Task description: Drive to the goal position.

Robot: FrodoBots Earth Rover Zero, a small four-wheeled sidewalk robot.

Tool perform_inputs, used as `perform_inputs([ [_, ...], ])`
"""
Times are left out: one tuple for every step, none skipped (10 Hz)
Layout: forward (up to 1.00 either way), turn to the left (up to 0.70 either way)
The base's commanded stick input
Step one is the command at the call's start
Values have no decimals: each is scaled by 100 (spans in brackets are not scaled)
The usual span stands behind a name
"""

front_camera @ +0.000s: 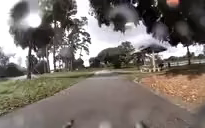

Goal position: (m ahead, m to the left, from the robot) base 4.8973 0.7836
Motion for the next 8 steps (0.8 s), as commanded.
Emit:
perform_inputs([
  [100,0],
  [100,0],
  [100,0],
  [100,-16],
  [100,-39],
  [100,-33],
  [100,-26],
  [100,-17],
])
